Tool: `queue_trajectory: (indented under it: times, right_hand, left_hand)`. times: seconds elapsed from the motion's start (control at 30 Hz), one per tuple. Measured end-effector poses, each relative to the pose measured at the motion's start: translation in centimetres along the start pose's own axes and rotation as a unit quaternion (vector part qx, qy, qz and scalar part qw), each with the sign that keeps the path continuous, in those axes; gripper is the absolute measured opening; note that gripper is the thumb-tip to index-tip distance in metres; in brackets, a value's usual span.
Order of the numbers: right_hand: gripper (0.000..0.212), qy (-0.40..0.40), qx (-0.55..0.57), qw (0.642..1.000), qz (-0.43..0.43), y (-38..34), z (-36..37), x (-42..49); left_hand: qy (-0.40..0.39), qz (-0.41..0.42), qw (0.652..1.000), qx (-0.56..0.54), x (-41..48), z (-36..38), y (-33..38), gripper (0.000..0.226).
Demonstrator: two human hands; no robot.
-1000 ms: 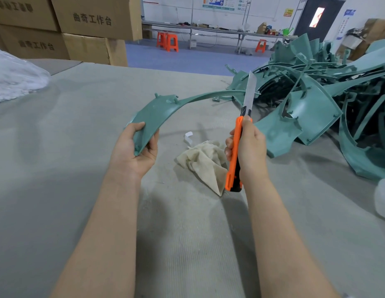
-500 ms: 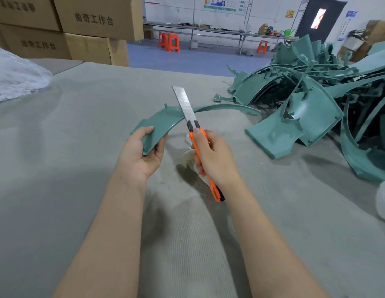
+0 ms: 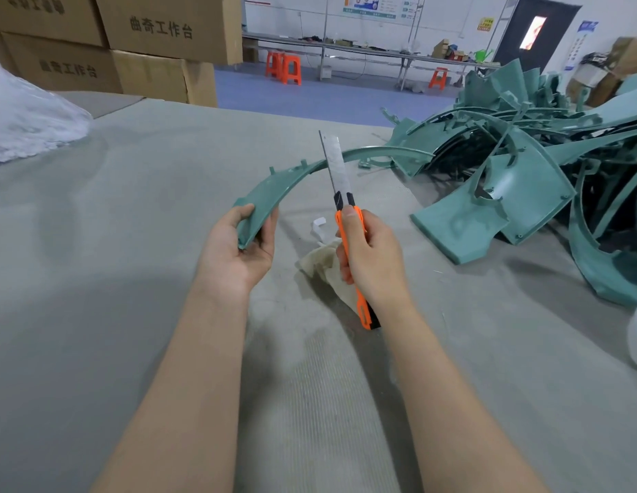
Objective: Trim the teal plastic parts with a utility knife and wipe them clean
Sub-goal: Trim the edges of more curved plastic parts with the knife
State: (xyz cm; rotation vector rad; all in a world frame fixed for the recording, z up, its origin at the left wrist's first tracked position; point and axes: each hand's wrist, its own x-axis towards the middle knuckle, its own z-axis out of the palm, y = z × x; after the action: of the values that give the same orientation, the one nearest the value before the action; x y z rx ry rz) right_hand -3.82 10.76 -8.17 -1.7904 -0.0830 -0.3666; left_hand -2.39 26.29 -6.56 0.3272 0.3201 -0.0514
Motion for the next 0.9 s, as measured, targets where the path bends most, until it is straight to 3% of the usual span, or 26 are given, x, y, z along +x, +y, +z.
queue_trajectory:
  times: [0.17, 0.43, 0.63, 0.8, 0.9]
  right_hand:
    - [0.039, -0.049, -0.063, 0.996, -0.041, 0.3, 0.8, -0.4]
    - [0.042, -0.056, -0.074, 0.994, -0.049, 0.5, 0.4, -0.2]
    - [0.039, -0.143, -0.145, 0.974, -0.096, 0.4, 1.5, -1.0]
    - [0.039, -0.157, -0.105, 0.978, -0.084, 0.4, 1.4, -1.0]
    - [0.042, -0.12, -0.085, 0.986, -0.078, 0.2, 1.1, -0.8]
  left_hand:
    - [-0.007, -0.006, 1.0, -0.007, -0.4, 0.3, -0.2, 0.01]
    - [-0.005, -0.011, 1.0, -0.012, -0.6, 0.5, -0.2, 0.013]
    - [0.002, 0.005, 1.0, -0.001, -0.3, 0.8, -0.5, 0.01]
    - [0.002, 0.006, 1.0, 0.011, -0.1, 0.7, -0.5, 0.011]
    - [0.001, 0.001, 1.0, 0.005, -0.4, 0.9, -0.4, 0.009]
